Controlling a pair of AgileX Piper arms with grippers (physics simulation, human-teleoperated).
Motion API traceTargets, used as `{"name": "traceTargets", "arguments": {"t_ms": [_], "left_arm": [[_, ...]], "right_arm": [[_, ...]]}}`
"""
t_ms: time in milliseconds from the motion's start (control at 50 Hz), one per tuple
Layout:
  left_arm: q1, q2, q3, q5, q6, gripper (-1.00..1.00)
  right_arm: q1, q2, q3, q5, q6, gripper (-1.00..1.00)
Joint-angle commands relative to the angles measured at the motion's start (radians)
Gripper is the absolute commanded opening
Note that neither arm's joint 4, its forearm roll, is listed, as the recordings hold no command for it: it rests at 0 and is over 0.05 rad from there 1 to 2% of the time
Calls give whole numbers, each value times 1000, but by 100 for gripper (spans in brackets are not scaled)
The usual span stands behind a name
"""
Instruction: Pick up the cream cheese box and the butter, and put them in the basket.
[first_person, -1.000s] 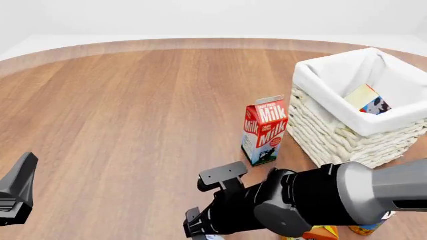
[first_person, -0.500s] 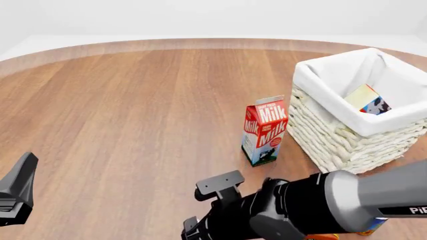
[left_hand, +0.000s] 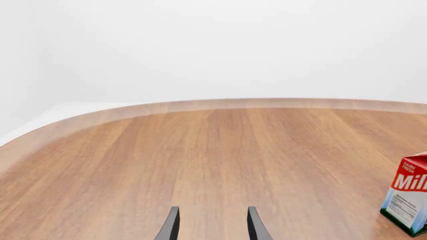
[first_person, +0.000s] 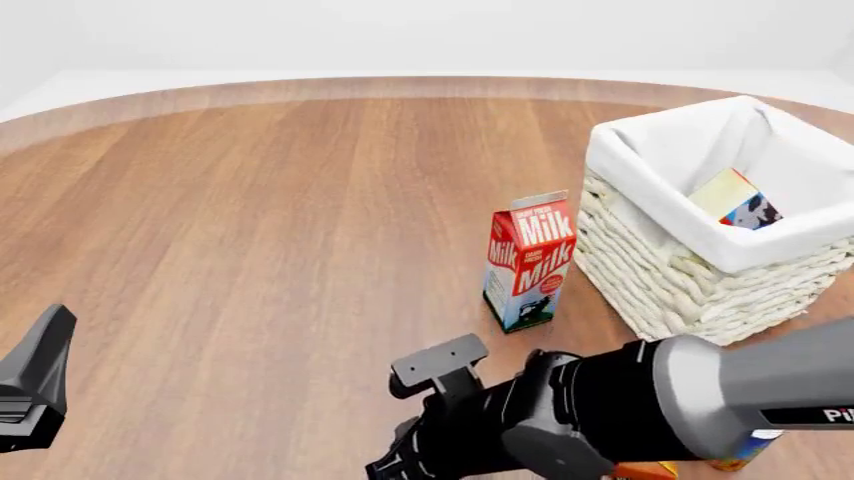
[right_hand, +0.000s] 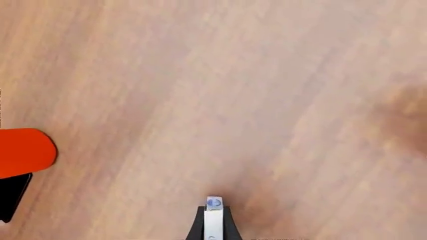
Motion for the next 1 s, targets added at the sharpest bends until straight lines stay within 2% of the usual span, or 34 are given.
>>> {"name": "traceTargets", "arguments": {"t_ms": [20, 200, 440, 460, 500, 680, 740, 760, 820, 1000], "left_arm": [[0, 0, 0, 0, 0, 100], [0, 0, 0, 0, 0, 100], [0, 0, 0, 0, 0, 100], [0, 0, 0, 0, 0, 100], [0, 0, 0, 0, 0, 100], [0, 0, 0, 0, 0, 100], [0, 0, 0, 0, 0, 100], [0, 0, 0, 0, 0, 100], [0, 0, 0, 0, 0, 100], [0, 0, 0, 0, 0, 100]], "right_arm": [[-38, -52, -31, 63, -52, -100], [-65, -127, -93, 158, -113, -100], [-65, -127, -93, 158, -113, -100], [-120, -225, -162, 275, -205, -100], [-148, -280, -194, 330, -248, -100], [-187, -335, -266, 392, -312, -100], [-187, -335, -266, 392, -312, -100], [-192, -358, -305, 415, -344, -100], [-207, -392, -354, 453, -374, -100], [-249, -452, -385, 482, -417, -100]]}}
